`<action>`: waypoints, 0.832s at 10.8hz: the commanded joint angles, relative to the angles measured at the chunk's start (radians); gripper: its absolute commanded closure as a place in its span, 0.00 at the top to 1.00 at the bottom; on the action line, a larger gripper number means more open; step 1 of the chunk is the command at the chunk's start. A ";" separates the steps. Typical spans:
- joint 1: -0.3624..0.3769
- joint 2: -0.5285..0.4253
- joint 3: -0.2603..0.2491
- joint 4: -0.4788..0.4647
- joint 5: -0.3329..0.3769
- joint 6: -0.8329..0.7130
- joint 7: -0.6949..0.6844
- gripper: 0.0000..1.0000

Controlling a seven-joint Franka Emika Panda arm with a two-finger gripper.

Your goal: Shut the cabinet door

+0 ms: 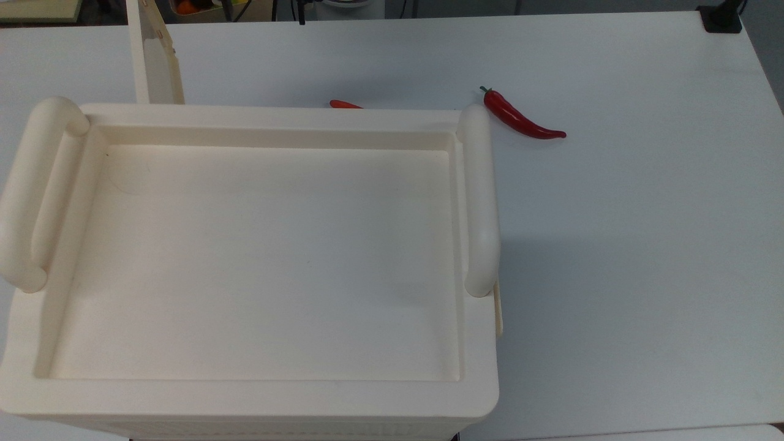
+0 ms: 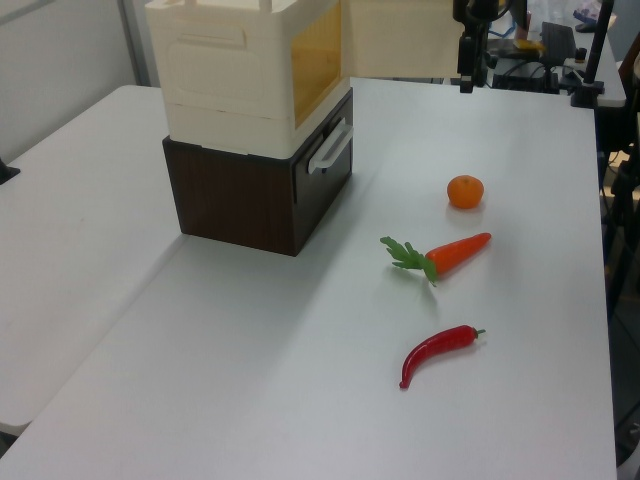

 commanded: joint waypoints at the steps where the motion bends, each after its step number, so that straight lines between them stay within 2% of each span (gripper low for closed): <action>1: -0.027 -0.020 0.000 -0.017 0.016 -0.005 -0.035 1.00; 9: -0.026 -0.012 0.000 -0.017 0.016 0.003 -0.035 1.00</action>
